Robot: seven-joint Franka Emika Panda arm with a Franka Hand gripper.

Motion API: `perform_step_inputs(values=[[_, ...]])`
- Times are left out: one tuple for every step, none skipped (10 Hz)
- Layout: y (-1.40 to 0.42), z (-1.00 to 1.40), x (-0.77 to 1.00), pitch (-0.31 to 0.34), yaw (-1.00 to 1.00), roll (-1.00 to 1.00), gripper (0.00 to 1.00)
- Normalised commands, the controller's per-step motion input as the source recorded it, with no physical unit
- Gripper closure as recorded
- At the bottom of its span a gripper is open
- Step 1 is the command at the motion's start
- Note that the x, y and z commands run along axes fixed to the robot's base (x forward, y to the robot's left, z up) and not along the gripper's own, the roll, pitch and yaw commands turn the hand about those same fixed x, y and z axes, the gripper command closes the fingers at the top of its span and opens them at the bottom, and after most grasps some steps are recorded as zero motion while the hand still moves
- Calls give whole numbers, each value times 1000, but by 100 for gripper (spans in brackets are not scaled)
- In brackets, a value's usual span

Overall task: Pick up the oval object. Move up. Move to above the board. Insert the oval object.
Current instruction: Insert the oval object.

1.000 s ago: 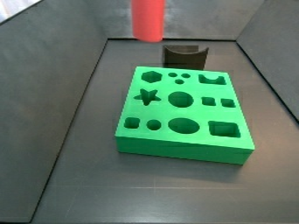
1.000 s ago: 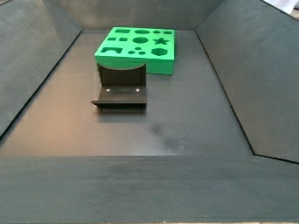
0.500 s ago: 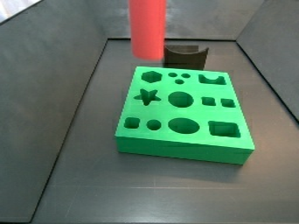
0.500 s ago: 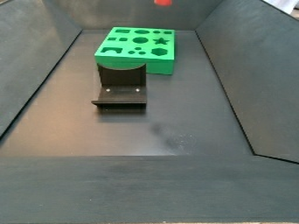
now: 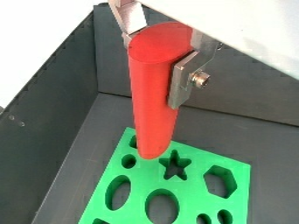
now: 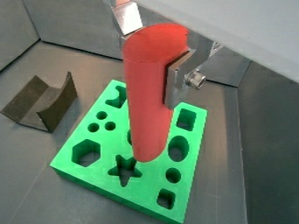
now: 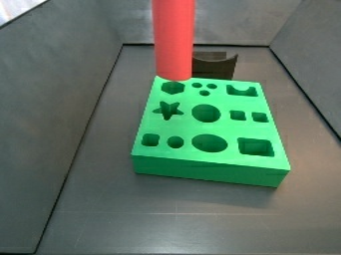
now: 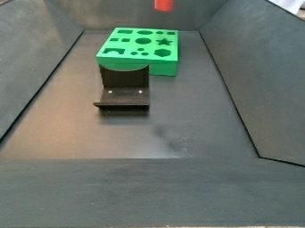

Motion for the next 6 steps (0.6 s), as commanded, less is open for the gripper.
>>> perform_step_inputs(values=[[-69, -189, 129, -27, 969, 0, 100], [-74, -197, 134, -26, 966, 0, 100], [-77, -234, 103, -30, 986, 0, 100], [-69, -249, 74, -37, 1000, 0, 100], [-14, -269, 0, -66, 1000, 0, 100], [0, -271, 0, -73, 1000, 0, 100]])
